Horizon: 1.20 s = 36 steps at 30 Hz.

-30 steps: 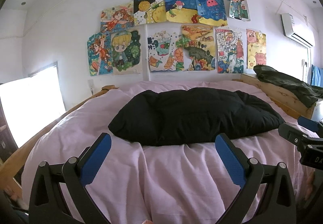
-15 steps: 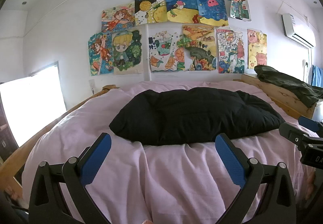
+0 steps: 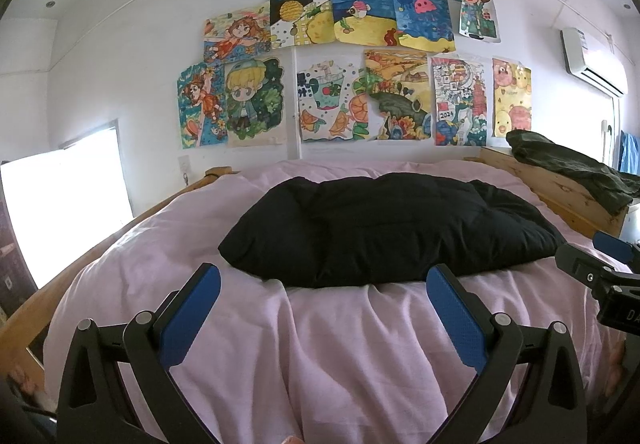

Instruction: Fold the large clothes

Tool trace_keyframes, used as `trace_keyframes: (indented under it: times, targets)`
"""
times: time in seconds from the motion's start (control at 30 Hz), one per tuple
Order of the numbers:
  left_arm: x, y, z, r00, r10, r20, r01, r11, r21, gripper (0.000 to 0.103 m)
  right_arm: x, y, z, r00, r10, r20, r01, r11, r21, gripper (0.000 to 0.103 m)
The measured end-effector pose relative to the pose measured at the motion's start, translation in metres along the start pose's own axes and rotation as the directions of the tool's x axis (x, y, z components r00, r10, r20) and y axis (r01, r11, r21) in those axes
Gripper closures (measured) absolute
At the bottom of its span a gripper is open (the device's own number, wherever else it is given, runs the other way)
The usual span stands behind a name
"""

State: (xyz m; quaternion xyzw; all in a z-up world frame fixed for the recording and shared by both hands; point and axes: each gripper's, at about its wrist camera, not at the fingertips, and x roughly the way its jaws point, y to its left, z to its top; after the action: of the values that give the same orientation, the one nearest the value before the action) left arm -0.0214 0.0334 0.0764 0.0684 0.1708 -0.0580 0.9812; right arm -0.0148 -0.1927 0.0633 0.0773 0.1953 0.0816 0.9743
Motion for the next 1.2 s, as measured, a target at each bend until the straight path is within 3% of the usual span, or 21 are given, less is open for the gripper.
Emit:
trace_keyframes:
  times: [1.2]
  targets:
    - [0.0008,0.0038,0.0001,1.0,-0.003,-0.001,0.003,1.0,0.001,0.002,-0.0001,0.0005,-0.0001,1.0,0.0,0.001,0.0,1.0,0.002,0.0]
